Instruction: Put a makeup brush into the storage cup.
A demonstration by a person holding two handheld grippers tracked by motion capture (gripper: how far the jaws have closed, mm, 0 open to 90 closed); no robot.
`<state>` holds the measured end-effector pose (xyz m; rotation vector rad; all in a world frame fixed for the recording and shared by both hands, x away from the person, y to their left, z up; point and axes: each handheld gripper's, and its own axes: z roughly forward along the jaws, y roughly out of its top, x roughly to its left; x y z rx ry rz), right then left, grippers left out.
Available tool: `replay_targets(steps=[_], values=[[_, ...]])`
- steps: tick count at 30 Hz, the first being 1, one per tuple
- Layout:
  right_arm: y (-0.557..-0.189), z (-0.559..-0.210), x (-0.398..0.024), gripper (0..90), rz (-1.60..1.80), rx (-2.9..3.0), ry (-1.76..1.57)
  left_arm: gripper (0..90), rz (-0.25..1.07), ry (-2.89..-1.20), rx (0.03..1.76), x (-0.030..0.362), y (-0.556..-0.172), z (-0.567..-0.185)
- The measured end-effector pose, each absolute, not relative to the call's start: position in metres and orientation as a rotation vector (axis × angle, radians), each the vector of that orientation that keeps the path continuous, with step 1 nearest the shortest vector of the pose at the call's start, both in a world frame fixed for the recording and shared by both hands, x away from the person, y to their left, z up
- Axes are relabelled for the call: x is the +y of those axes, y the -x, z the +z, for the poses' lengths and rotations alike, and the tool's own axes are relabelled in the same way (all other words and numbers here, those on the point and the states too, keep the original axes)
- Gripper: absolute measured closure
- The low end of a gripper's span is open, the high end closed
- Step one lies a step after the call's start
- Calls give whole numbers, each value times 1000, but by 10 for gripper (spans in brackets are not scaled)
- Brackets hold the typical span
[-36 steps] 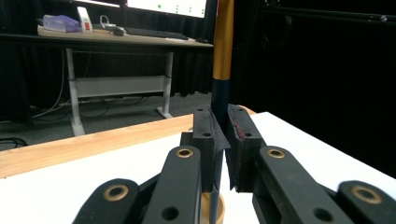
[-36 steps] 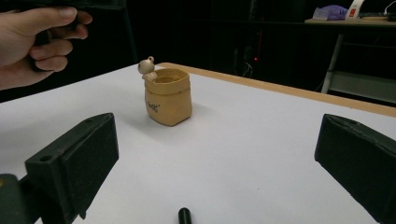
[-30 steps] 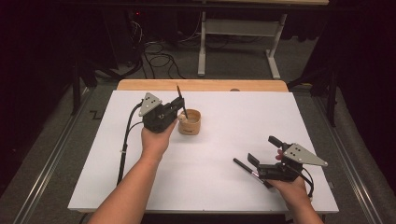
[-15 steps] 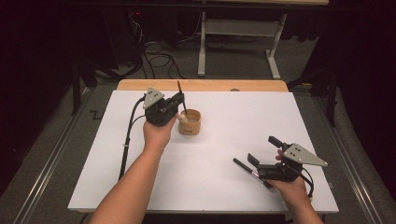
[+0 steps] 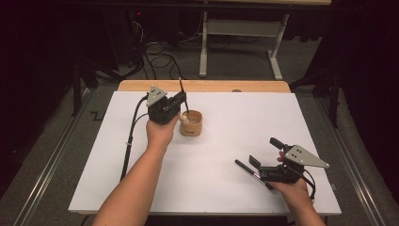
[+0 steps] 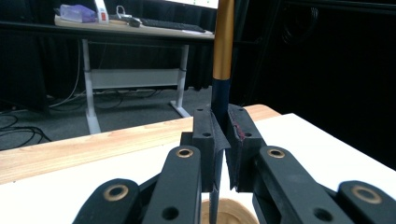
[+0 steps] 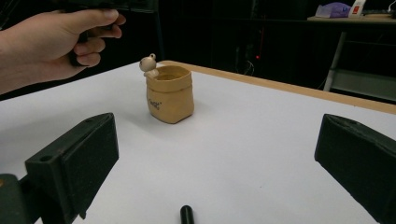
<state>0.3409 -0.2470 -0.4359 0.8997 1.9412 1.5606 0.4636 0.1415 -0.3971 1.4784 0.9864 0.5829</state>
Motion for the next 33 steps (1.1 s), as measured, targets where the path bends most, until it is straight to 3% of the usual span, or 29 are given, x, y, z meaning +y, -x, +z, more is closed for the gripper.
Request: replay_targets(steps=[33], values=[[-341, -437, -246, 5, 1559, 1956, -895, 833, 556, -1514, 1060, 142, -469, -424]])
